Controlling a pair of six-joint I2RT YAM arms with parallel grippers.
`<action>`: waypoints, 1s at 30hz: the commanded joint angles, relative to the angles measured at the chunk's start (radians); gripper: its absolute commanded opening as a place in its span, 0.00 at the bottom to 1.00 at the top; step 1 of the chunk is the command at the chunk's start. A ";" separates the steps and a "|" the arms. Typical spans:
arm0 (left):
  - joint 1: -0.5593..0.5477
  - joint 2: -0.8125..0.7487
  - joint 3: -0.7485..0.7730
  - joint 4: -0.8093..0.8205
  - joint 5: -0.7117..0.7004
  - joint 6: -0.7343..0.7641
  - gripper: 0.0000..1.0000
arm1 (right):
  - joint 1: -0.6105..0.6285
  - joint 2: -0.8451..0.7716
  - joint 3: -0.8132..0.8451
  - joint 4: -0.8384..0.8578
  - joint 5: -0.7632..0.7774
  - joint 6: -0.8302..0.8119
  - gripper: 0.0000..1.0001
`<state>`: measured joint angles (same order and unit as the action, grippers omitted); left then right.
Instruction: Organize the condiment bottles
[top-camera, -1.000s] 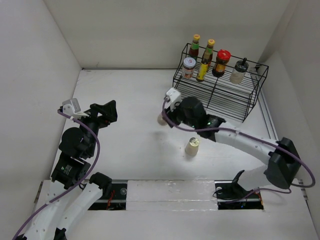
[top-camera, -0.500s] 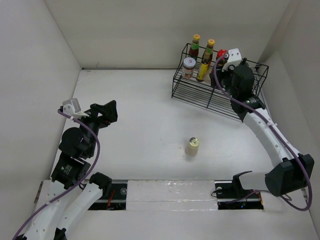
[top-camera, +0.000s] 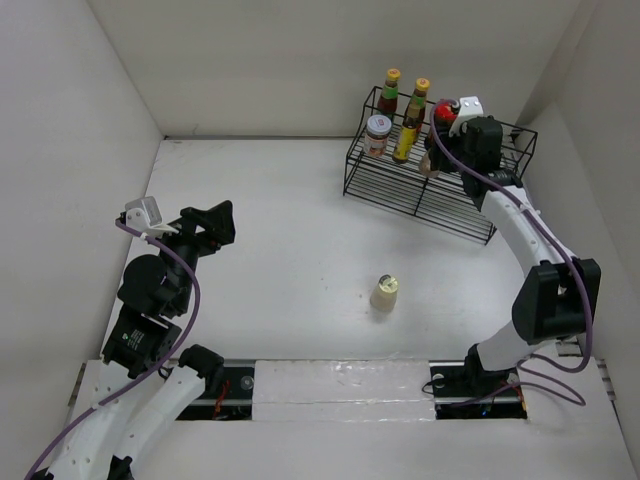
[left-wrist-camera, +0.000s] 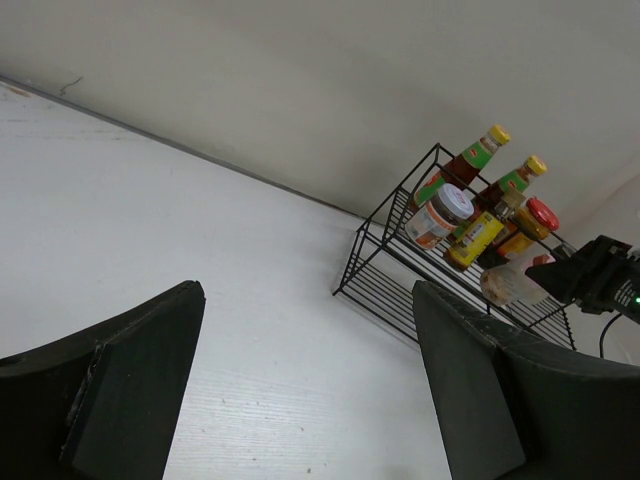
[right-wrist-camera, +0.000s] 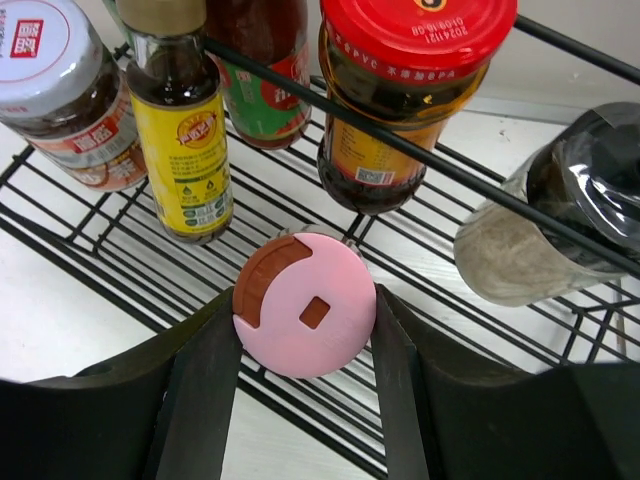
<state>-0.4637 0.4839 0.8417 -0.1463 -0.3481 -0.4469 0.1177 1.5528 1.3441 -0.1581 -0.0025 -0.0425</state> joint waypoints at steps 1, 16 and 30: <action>-0.001 0.002 -0.007 0.048 0.000 0.011 0.81 | -0.007 -0.003 0.061 0.009 -0.034 0.015 0.37; -0.001 0.002 -0.007 0.048 0.000 0.011 0.81 | 0.046 -0.068 0.124 0.057 0.027 0.015 0.76; -0.001 0.012 -0.007 0.048 0.000 0.011 0.81 | 0.111 0.180 0.323 0.259 -0.045 0.107 0.65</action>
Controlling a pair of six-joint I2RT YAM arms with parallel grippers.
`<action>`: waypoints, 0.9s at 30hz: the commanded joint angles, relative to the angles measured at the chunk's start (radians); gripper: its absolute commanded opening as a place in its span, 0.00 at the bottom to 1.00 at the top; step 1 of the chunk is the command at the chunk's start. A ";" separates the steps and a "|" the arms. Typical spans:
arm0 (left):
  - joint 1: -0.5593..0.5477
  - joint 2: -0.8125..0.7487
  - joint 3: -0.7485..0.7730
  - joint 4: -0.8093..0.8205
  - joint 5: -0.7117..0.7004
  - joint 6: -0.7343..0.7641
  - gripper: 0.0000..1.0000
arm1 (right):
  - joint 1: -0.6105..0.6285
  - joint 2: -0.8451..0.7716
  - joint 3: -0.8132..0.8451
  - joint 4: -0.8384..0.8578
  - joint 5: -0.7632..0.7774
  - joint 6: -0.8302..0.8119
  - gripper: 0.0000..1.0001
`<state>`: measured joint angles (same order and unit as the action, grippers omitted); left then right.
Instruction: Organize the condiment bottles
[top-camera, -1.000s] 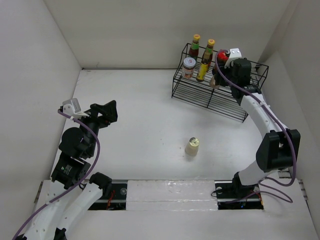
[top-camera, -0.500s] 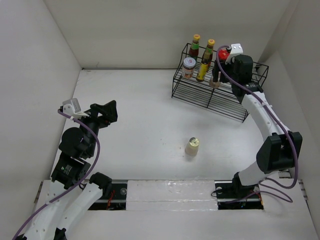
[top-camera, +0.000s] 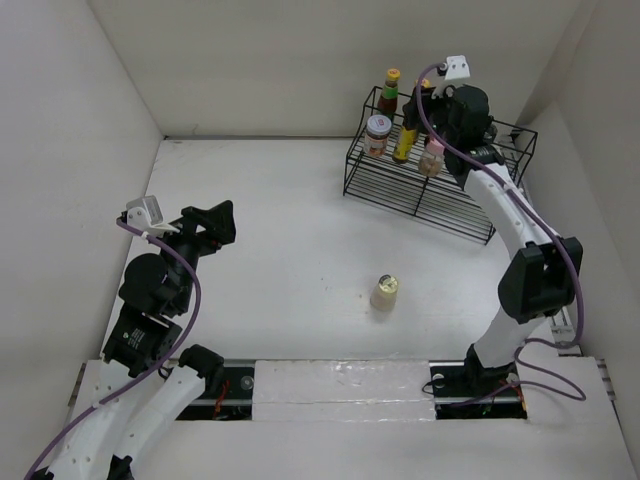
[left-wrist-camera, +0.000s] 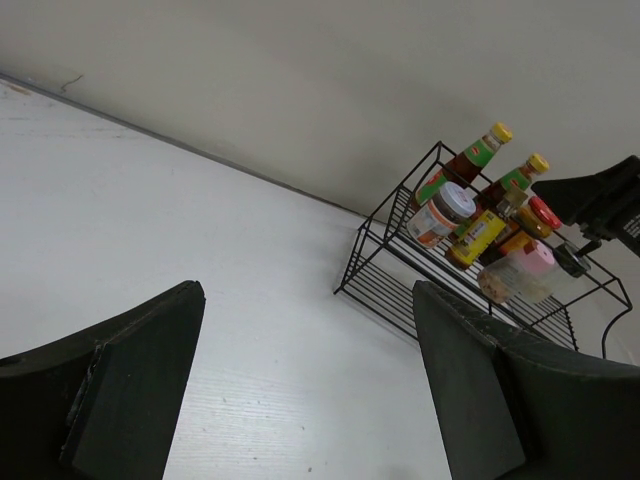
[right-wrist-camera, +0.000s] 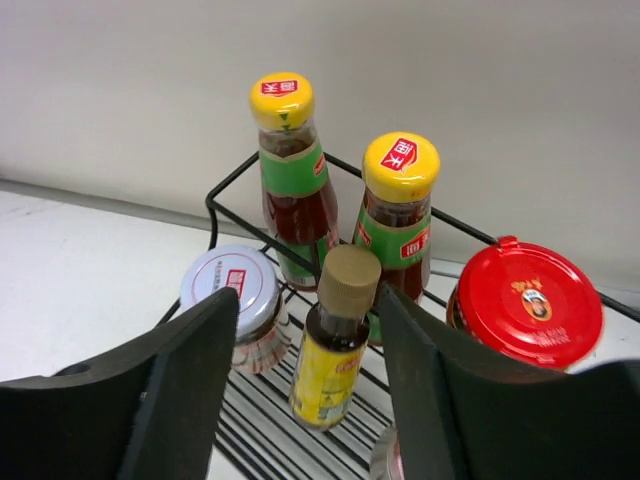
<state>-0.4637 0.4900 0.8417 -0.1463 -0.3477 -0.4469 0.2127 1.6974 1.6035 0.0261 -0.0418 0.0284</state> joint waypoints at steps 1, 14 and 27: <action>-0.001 0.005 -0.007 0.048 0.000 0.011 0.81 | 0.016 0.047 0.073 0.075 -0.006 0.036 0.62; -0.001 0.005 -0.007 0.048 -0.010 0.011 0.81 | 0.027 0.107 0.096 0.075 0.072 0.079 0.53; -0.001 0.015 -0.007 0.048 -0.010 0.011 0.81 | 0.045 0.146 0.096 0.075 0.166 0.097 0.59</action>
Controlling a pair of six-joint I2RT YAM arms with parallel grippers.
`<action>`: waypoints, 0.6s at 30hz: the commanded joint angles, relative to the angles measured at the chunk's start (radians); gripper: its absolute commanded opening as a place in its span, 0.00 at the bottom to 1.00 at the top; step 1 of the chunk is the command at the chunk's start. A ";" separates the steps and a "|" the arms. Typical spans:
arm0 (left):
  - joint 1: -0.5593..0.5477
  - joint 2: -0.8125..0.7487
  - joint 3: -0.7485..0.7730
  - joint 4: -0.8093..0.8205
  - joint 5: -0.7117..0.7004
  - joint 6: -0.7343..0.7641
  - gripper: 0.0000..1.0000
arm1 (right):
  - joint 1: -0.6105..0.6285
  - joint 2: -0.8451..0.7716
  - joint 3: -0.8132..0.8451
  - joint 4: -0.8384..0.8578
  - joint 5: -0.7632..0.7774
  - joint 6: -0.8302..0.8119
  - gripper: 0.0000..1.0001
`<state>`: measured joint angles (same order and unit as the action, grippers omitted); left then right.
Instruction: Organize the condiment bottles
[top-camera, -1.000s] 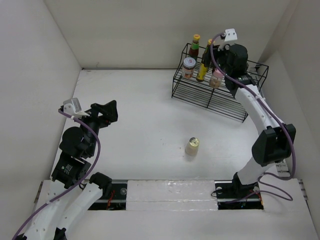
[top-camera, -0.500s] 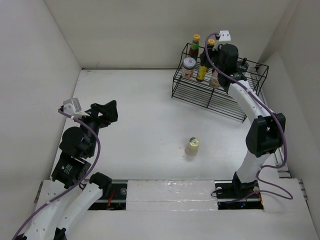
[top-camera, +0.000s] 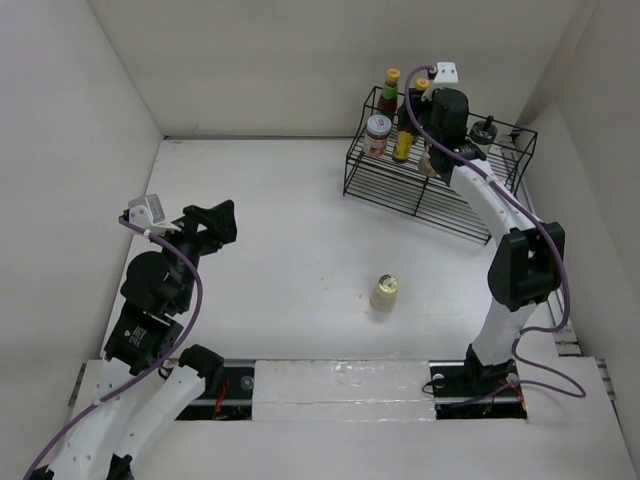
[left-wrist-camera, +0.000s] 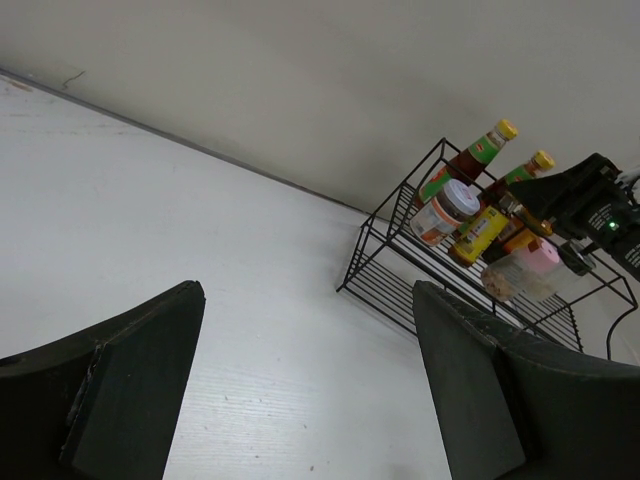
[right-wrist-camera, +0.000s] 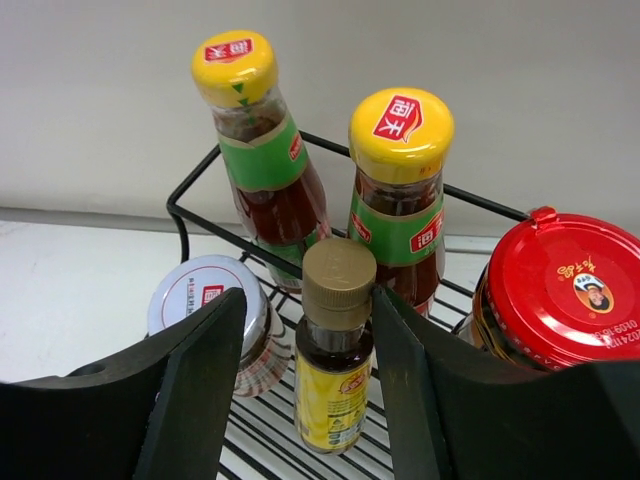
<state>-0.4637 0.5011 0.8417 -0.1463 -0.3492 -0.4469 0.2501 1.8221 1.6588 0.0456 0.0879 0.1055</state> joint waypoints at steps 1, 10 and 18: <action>-0.001 0.004 -0.007 0.048 -0.008 0.011 0.81 | 0.008 0.022 0.041 0.056 0.036 0.020 0.59; -0.001 0.004 -0.007 0.048 -0.008 0.011 0.81 | 0.008 0.052 0.073 0.066 0.058 0.020 0.52; -0.001 0.013 -0.007 0.048 0.001 0.011 0.81 | 0.017 0.019 0.006 0.146 0.079 0.010 0.33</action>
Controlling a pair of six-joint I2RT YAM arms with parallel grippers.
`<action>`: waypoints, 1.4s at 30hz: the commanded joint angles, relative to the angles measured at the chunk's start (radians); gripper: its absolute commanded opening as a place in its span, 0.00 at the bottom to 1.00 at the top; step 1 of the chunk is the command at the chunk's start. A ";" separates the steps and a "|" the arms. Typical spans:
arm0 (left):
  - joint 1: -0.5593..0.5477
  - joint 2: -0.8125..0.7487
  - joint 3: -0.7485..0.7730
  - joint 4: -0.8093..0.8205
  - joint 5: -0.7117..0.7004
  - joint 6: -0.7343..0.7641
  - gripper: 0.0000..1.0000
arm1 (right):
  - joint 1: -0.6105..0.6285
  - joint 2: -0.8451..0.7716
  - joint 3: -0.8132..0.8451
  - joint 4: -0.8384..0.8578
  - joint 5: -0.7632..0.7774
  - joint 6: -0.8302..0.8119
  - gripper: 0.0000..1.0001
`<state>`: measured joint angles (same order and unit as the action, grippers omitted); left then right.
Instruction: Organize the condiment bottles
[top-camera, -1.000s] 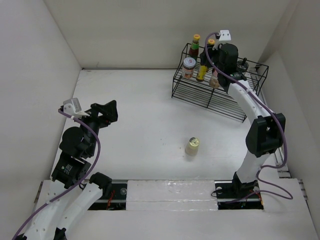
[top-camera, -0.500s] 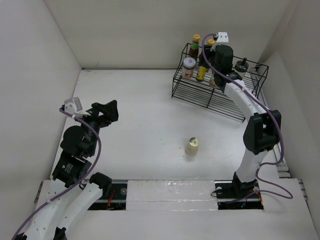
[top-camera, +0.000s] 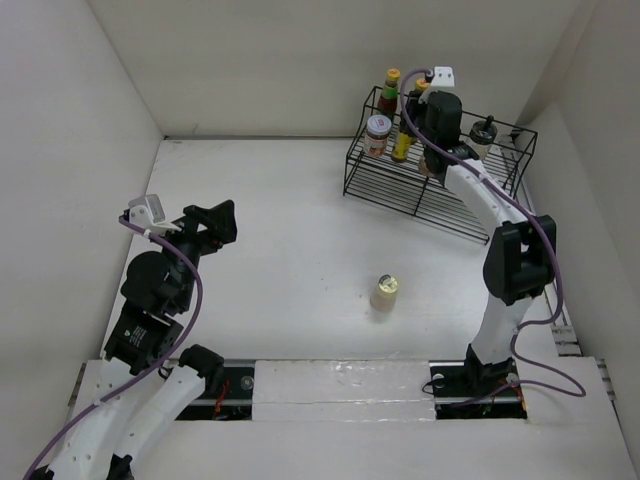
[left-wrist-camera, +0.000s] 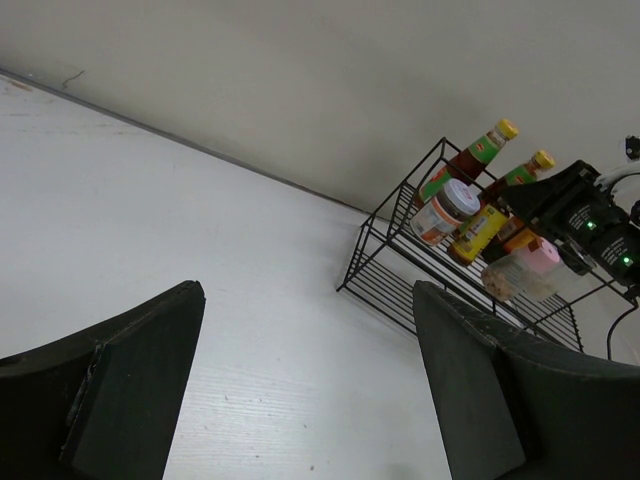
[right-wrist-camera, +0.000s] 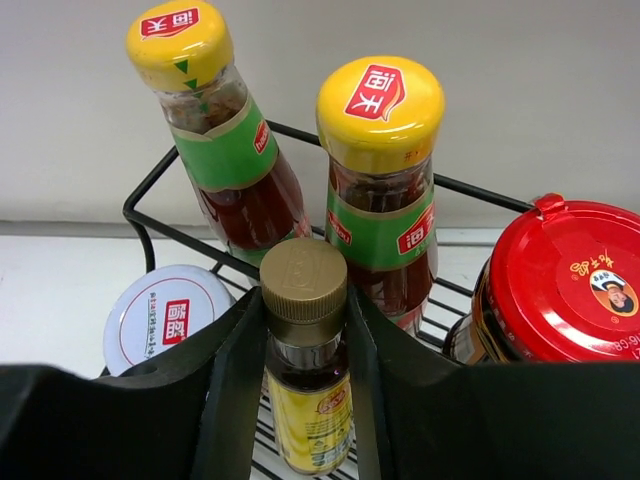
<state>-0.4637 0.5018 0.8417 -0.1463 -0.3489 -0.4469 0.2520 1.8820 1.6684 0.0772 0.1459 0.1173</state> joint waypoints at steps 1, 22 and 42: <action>-0.001 0.012 -0.007 0.048 0.001 0.011 0.81 | 0.026 -0.052 -0.016 0.114 0.032 -0.002 0.32; -0.001 0.012 -0.007 0.048 0.010 0.011 0.81 | 0.119 -0.253 -0.372 0.360 0.179 -0.146 0.38; -0.001 0.012 -0.007 0.048 0.010 0.011 0.81 | 0.131 -0.495 -0.424 0.228 0.136 -0.128 0.89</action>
<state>-0.4637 0.5087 0.8417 -0.1463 -0.3473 -0.4469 0.3630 1.5021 1.2633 0.3107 0.2871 -0.0227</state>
